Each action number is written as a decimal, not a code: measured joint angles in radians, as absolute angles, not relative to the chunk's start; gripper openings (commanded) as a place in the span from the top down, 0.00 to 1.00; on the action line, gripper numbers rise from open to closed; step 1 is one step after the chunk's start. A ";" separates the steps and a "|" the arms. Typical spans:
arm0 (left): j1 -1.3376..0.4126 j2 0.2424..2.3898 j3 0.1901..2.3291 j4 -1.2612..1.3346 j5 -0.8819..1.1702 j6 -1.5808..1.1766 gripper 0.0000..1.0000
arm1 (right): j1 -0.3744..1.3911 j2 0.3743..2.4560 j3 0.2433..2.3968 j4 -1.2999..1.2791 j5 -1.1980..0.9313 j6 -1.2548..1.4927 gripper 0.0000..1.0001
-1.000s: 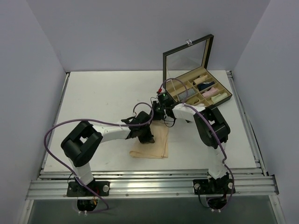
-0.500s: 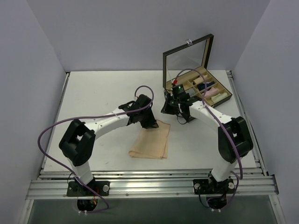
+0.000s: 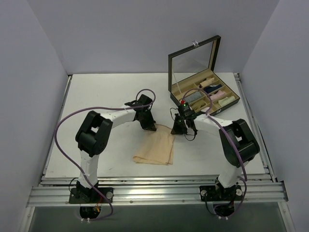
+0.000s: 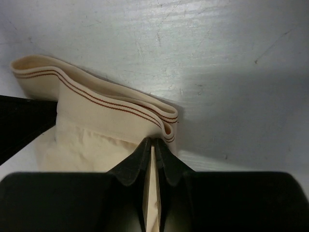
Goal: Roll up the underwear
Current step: Fold the underwear
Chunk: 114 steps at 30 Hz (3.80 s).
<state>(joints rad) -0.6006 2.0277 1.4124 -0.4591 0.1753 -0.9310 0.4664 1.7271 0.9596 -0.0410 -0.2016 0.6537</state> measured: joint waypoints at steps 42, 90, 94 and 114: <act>-0.624 1.901 1.234 -0.600 0.170 -0.819 0.85 | 0.698 1.388 0.699 -0.154 -0.240 0.802 0.76; -0.623 1.882 1.224 -0.598 0.167 -0.828 0.65 | 0.793 1.431 0.704 -0.280 -0.075 0.836 0.93; -0.623 1.813 1.224 -0.627 0.161 -0.839 0.64 | 0.790 1.426 0.822 -0.327 -0.074 0.823 0.92; -0.620 1.542 0.765 -0.452 0.202 -1.065 0.96 | 0.592 1.882 1.095 0.062 -0.256 0.774 1.00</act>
